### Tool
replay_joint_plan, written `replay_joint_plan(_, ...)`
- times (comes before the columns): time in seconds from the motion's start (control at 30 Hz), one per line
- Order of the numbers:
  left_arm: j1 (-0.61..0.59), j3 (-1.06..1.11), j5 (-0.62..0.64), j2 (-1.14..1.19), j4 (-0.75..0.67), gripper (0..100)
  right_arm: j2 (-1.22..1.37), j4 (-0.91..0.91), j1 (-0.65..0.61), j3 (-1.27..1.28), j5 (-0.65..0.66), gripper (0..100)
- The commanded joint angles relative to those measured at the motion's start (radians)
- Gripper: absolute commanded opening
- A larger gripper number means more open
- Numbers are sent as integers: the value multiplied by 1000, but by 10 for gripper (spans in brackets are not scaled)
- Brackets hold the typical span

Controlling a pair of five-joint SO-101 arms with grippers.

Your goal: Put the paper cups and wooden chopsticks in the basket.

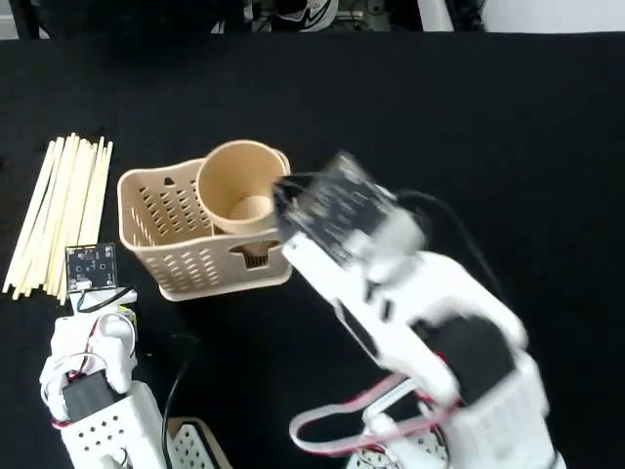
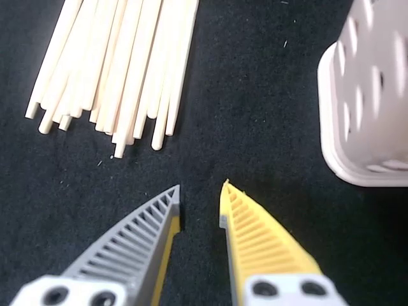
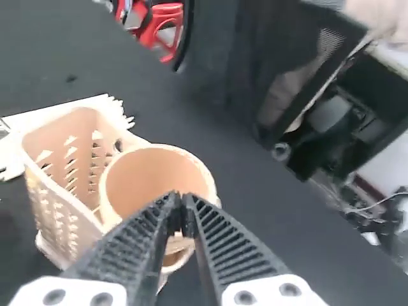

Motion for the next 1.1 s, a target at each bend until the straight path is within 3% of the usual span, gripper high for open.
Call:
replay_joint_plan(0.0, -48, -79, -5, -2, 29, 113, -51, 75, 109, -65, 5, 12)
replay_joint_plan(0.17, -128, -269, -6, 3, 97, 113, -62, 103, 336, 2, -51, 12)
replay_joint_plan(0.3, -128, -375, -97, 51, 95, 127, -62, 75, 456, 117, -94, 13)
replay_joint_plan(0.43, -133, -475, -158, 204, 35, 127, -62, -63, 471, 332, -101, 13)
replay_joint_plan(0.7, -133, -742, -160, 701, -46, 130, -62, -477, 491, 742, -180, 13)
replay_joint_plan(1.07, -127, -1244, -155, 1445, -71, 131, -61, -609, 491, 894, -176, 13)
